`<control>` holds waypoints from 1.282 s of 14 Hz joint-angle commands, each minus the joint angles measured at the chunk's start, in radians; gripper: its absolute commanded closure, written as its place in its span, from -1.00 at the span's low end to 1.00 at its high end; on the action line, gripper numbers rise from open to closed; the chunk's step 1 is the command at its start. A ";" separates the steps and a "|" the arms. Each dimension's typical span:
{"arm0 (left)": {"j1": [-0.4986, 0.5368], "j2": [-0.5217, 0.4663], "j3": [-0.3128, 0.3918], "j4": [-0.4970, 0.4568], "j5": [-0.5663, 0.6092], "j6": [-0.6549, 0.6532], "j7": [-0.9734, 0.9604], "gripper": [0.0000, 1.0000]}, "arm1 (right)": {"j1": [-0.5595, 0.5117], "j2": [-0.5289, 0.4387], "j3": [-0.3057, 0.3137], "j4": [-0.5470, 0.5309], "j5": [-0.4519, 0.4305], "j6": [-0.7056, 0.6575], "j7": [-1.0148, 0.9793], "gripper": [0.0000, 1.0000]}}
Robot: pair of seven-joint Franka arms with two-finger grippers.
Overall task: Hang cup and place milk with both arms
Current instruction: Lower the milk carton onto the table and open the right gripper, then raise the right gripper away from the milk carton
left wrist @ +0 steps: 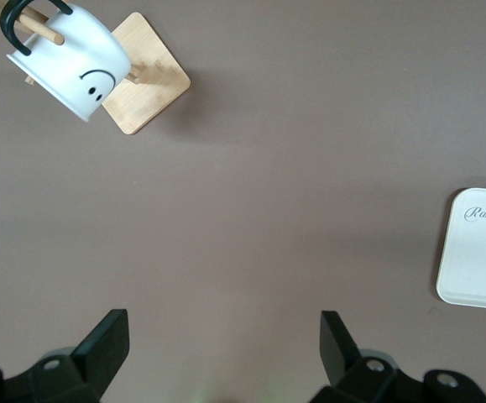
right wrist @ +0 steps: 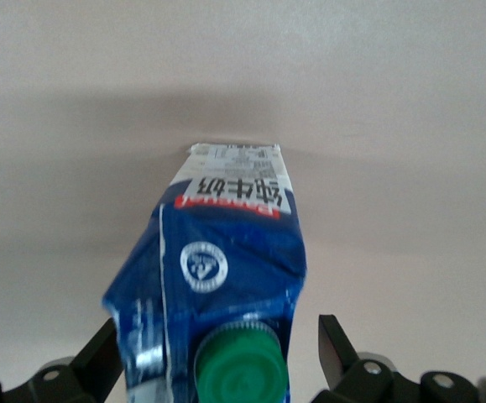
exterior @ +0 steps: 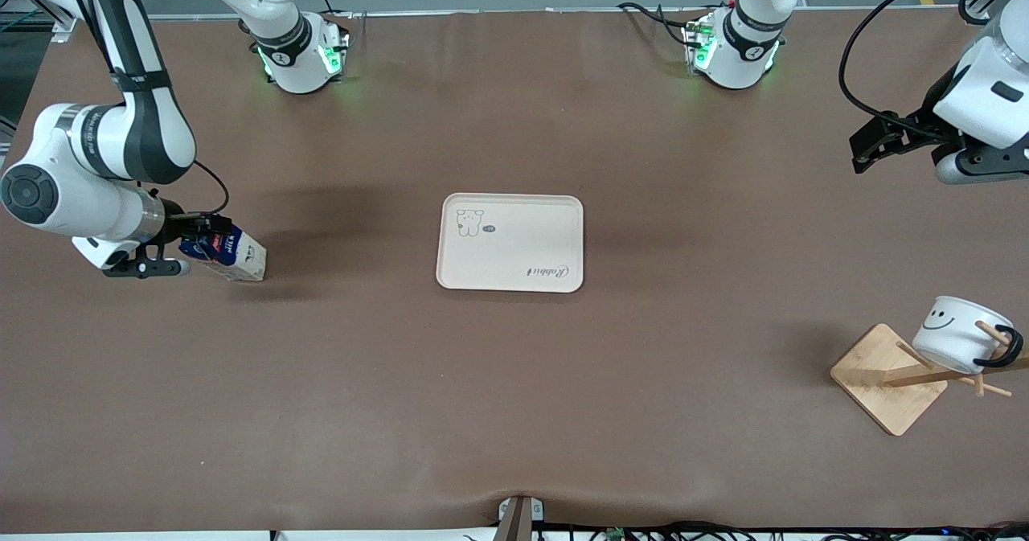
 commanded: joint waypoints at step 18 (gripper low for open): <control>0.006 0.006 0.005 0.035 0.002 -0.011 0.078 -1.00 | -0.021 0.105 0.065 0.861 0.039 -0.566 -0.008 -1.00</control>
